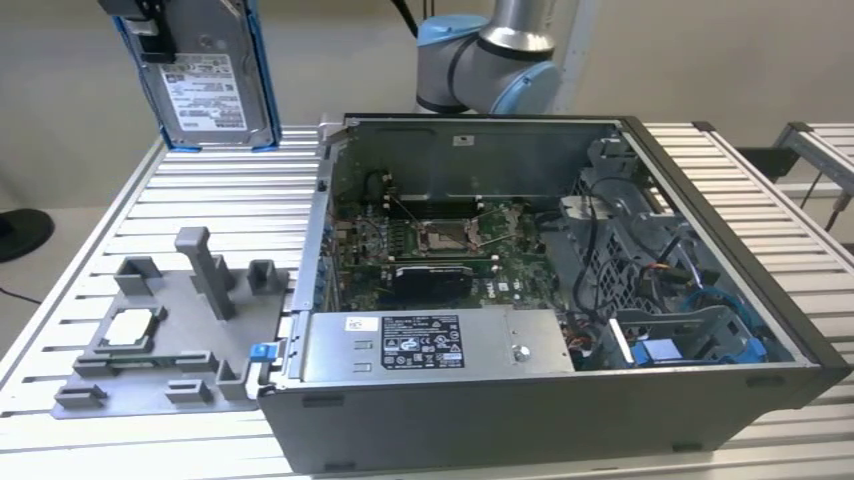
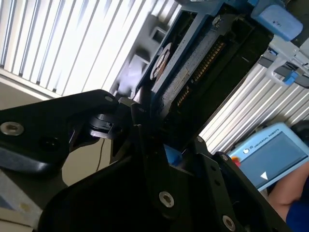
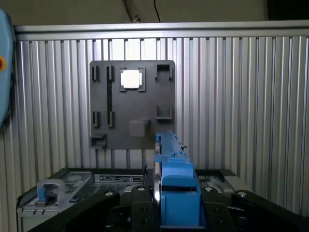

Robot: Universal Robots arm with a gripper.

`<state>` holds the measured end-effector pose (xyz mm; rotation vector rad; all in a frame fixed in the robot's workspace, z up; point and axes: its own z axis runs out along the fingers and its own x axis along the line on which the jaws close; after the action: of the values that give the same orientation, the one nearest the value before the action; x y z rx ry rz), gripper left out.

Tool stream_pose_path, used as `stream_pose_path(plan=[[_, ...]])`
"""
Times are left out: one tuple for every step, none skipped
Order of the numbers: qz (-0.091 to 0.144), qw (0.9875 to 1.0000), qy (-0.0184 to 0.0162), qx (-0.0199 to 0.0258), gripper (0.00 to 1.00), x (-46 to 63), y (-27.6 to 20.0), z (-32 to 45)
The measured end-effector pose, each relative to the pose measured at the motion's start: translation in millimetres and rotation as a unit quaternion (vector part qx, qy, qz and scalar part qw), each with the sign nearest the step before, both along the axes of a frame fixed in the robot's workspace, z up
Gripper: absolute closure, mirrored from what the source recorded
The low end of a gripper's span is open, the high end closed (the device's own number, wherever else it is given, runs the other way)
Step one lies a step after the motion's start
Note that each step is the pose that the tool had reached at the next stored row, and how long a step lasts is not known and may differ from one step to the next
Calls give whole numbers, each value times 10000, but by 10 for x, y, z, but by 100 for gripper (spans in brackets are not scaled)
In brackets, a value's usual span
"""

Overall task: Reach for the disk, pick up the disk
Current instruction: 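Pick up the disk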

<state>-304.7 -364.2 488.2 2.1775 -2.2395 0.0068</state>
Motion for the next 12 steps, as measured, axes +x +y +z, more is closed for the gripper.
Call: stream_pose_path(plan=[[1,10000,0,0,100,40,0,0],[0,10000,0,0,100,73,0,0],[0,10000,1,0,100,102,0,0],[0,10000,0,0,100,127,0,0],[0,10000,0,0,100,154,0,0],[1,10000,0,0,100,185,0,0],[0,10000,0,0,100,217,0,0],[0,10000,0,0,100,247,0,0],[1,10000,0,0,100,275,0,0],[1,10000,0,0,100,308,0,0],[1,10000,0,0,100,340,0,0],[0,10000,0,0,100,372,0,0]])
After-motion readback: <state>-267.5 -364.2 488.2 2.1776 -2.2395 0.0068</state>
